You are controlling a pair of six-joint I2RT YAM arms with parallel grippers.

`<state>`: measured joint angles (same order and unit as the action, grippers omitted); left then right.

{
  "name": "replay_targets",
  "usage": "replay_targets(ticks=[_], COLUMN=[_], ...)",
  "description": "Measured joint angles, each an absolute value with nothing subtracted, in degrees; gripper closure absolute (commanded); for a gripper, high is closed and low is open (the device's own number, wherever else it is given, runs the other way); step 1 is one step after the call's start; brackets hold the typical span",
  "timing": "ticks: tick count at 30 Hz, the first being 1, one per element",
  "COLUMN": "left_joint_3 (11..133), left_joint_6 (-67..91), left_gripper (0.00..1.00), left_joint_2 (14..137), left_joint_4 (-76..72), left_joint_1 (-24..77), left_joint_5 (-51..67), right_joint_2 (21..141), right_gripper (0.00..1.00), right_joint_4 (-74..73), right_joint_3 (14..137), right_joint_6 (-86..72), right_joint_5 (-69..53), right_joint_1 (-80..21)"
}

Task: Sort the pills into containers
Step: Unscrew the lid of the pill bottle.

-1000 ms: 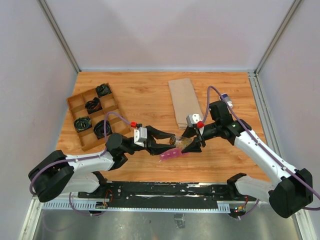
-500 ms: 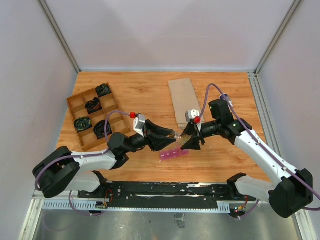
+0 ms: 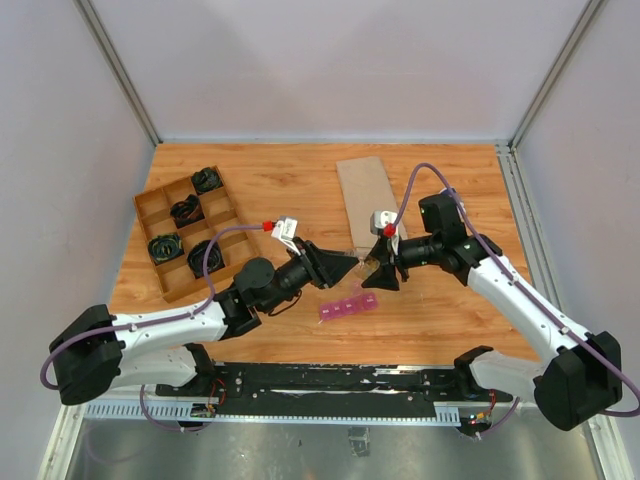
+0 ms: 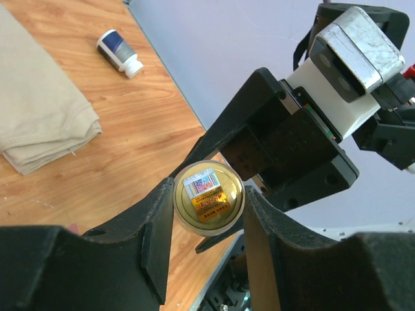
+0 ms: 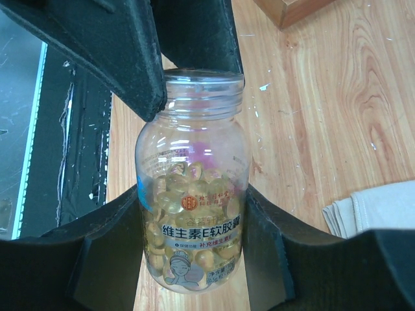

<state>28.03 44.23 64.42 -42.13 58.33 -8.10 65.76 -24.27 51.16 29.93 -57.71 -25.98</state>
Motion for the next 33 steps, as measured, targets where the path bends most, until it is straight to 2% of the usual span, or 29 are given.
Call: replay_targets(ticks=[2,5,7,13,17,21,33], left_joint_3=[28.9,29.9,30.1,30.1,30.1,30.1,25.9], left_joint_6=[45.6,47.1,47.5,48.4,48.1,47.6,43.1], left_gripper=[0.85,0.58,0.45,0.18,0.06,0.01,0.01], left_joint_2=[64.4,64.4,64.3,62.3,61.0,60.3,56.1], left_joint_4=[-40.4,-38.3,-37.6,-37.4,-37.7,-37.5,-37.5], left_joint_1=[58.3,58.3,58.3,58.7,58.7,58.7,58.7], left_joint_5=[-8.6,-9.1,-9.3,-9.3,-9.3,-9.3,-7.1], right_joint_2=[65.8,65.8,65.8,65.7,65.7,65.7,65.7], right_gripper=[0.97,0.97,0.97,0.96,0.96,0.96,0.95], right_joint_4=[-24.2,-24.0,-24.0,-23.8,-23.8,-23.8,-23.9], right_joint_3=[51.2,51.2,51.2,51.2,51.2,51.2,51.2], right_joint_6=[29.8,29.7,29.7,29.8,29.8,29.8,30.4], right_joint_5=[-57.6,-57.5,-57.4,-58.6,-59.1,-59.6,-61.4], right_joint_1=[-25.7,-25.5,-25.5,-25.5,-25.5,-25.5,-25.5])
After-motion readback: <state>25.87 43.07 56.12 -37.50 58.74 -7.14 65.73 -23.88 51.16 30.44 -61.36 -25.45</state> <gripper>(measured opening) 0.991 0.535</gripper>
